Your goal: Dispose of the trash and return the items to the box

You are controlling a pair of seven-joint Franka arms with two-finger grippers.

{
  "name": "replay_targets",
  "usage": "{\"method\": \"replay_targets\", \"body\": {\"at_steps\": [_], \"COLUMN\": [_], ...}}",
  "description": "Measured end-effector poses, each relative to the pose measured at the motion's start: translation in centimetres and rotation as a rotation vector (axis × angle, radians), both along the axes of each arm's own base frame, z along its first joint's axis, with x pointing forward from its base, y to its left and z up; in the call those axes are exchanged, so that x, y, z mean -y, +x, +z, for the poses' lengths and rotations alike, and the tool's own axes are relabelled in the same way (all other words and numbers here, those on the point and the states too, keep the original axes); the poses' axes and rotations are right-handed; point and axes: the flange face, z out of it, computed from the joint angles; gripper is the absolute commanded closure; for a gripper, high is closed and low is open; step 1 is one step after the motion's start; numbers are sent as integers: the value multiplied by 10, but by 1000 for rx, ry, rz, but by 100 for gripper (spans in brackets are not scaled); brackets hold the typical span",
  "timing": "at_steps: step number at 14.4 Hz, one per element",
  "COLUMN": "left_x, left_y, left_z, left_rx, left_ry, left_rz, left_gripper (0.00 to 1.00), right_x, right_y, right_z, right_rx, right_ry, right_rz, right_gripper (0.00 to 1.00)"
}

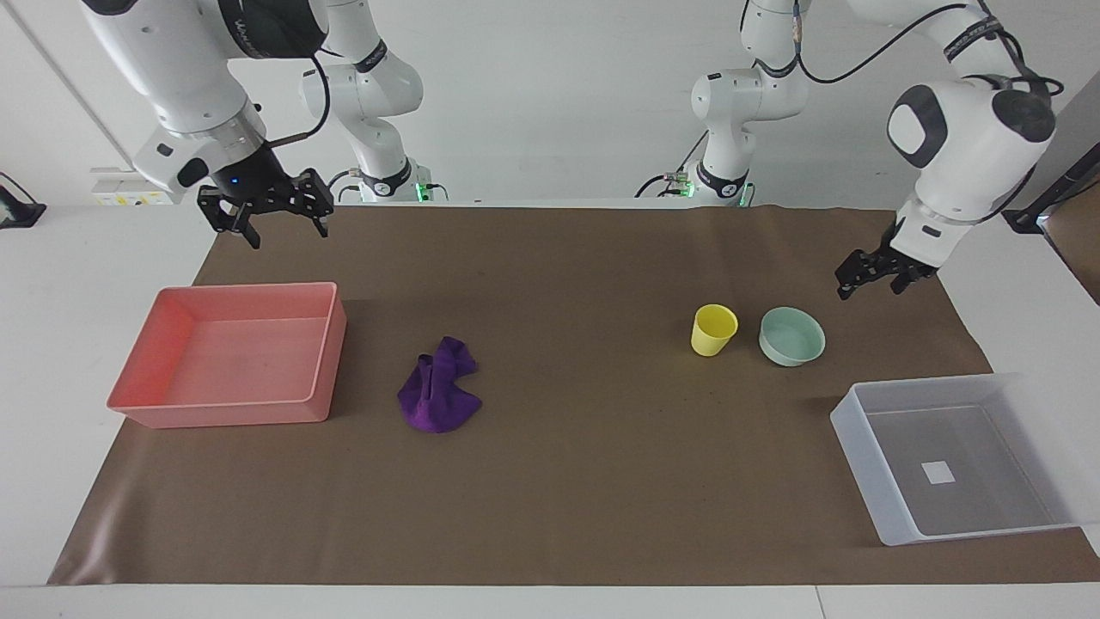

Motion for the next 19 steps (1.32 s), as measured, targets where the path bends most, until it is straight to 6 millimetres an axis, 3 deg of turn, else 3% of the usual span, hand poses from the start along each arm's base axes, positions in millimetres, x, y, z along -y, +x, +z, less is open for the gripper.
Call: {"method": "replay_targets", "body": {"at_steps": [2,3,4,5,8,11,13,14,15,16,17,19], "left_x": [1,2,2,2,2,4,15,21,27,31,32,26], "left_y": [-10,-11,-10,-9,-5,-4,2,8,16,25,35,58], "left_z": [-43,-59,-75,-88,-109,-108,-86,-61,-26,12,52,100], "left_rx": [31,46,54,53,37,32,-2,-25,-37,-35,-19,45], "left_ry": [-1,0,0,1,2,2,2,4,6,7,4,-8], "left_rz": [-3,-4,-4,-2,1,-2,0,10,16,22,30,59], "left_gripper": [1,24,69,99,100,100,100,100,100,100,100,100], "right_x": [-22,-36,-52,-70,-112,-137,-144,-143,-140,-138,-136,-137], "right_y": [18,27,35,41,49,51,49,46,43,40,39,39], "right_z": [-31,-50,-72,-95,-170,-231,-261,-275,-286,-293,-295,-294], "right_rx": [13,23,29,36,75,85,108,109,108,105,104,105], "right_ry": [-4,-6,-9,-11,-11,-16,-14,-16,-18,-20,-21,-20], "right_rz": [7,4,-7,-15,-11,-24,-34,-35,-38,-41,-43,-48], "right_gripper": [1,1,1,1,1,2,10,38,61,75,83,95]}}
